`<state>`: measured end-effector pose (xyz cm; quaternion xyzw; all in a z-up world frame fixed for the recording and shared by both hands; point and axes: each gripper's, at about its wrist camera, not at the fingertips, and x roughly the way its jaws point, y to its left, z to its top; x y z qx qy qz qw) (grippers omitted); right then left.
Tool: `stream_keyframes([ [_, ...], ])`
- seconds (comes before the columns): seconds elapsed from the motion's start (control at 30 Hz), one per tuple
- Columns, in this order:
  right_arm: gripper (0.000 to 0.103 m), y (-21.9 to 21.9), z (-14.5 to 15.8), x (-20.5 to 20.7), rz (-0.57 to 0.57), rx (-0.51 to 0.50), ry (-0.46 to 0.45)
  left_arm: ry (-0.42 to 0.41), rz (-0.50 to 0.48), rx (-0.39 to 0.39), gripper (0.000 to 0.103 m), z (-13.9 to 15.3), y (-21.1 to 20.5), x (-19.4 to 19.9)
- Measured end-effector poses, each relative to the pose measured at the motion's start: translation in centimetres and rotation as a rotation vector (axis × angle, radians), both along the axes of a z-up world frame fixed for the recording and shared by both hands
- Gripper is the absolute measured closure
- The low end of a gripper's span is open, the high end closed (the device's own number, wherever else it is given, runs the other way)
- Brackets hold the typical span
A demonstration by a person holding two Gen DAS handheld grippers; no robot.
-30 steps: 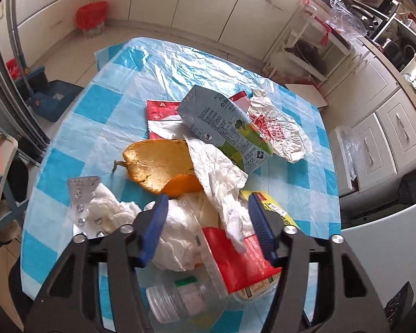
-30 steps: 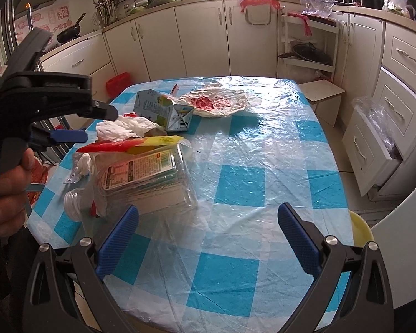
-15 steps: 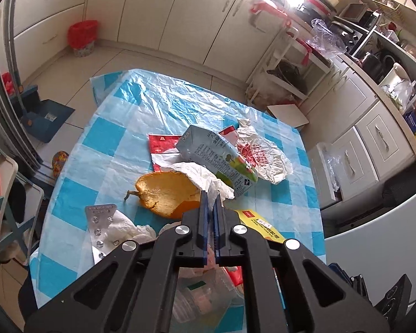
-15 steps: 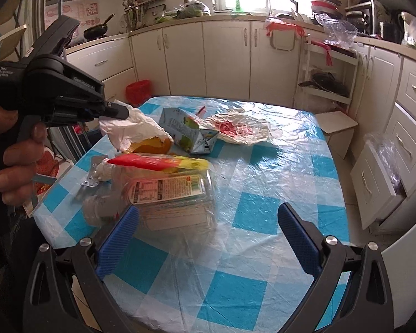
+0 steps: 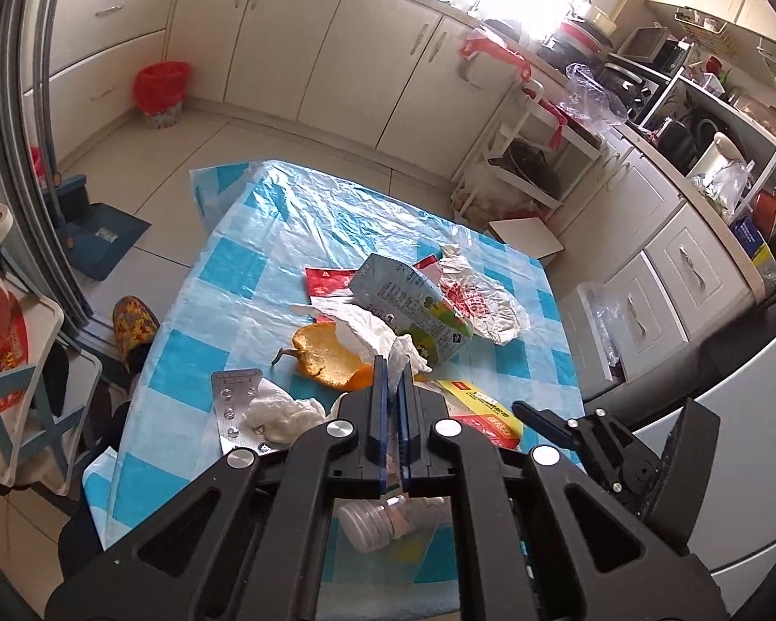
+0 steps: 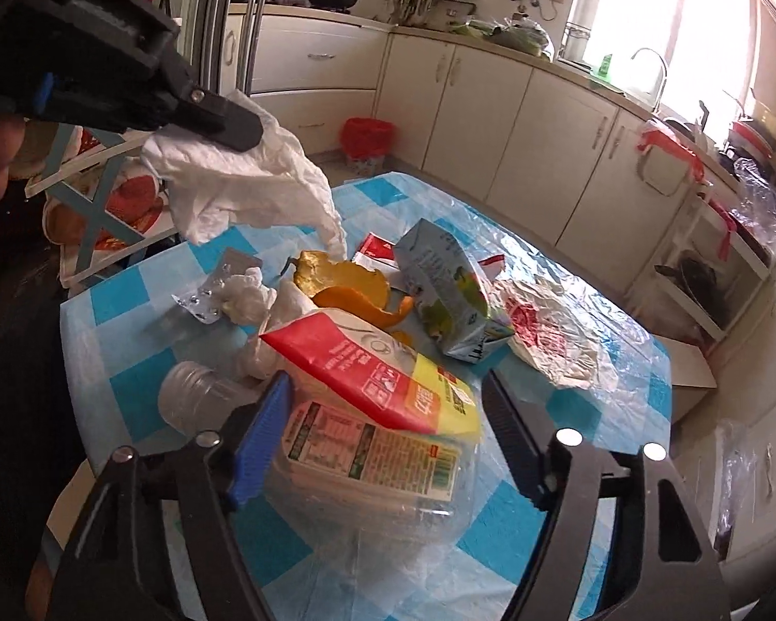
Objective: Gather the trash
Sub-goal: 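Grasp the clear food box with the right gripper while the left gripper grasps a tissue, then carry the food box and tissue to the yellow bin and release both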
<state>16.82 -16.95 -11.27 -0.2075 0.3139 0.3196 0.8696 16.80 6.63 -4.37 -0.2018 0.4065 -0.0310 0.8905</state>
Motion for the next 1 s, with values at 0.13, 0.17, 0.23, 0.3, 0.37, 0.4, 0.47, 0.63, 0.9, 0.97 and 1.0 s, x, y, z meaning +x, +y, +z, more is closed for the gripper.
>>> stream_keyframes([
  [0.13,0.094,-0.1,-0.1,0.9,0.023,0.089,0.072,-0.007,-0.003,0.004,0.100,0.2,0.0,-0.3],
  [0.17,0.099,-0.4,0.1,1.0,0.017,0.119,0.078,-0.010,-0.003,0.005,0.100,0.2,-0.1,-0.4],
  [0.23,0.100,-1.4,0.7,1.2,-0.006,0.198,0.096,-0.014,-0.006,0.004,0.100,0.3,-0.2,-0.6],
  [0.3,0.100,-2.8,1.6,1.5,-0.047,0.278,0.108,-0.021,-0.010,0.007,0.100,0.5,-0.4,-0.8],
  [0.37,0.100,-4.7,2.7,1.9,-0.093,0.368,0.124,-0.027,-0.017,0.010,0.100,0.7,-0.7,-1.0],
  [0.4,0.100,-5.8,3.3,2.0,-0.116,0.412,0.130,-0.033,-0.021,0.011,0.100,0.8,-0.9,-1.2],
  [0.47,0.100,-7.8,4.3,2.1,-0.158,0.482,0.137,-0.044,-0.032,0.014,0.100,1.3,-1.4,-1.5],
  [0.63,0.100,-12.7,6.2,1.0,-0.266,0.559,0.127,-0.065,-0.069,0.008,0.100,2.3,-2.9,-2.2],
  [0.9,0.100,-22.2,5.1,-0.9,-0.579,0.497,0.135,-0.100,-0.182,-0.002,0.100,3.9,-8.0,-3.0],
  [0.97,0.100,-24.5,3.6,-1.0,-0.683,0.473,0.173,-0.106,-0.218,-0.009,0.100,4.2,-9.7,-3.0],
  [1.0,0.100,-25.3,2.8,-0.8,-0.728,0.462,0.200,-0.108,-0.233,-0.011,0.100,4.3,-10.4,-2.9],
])
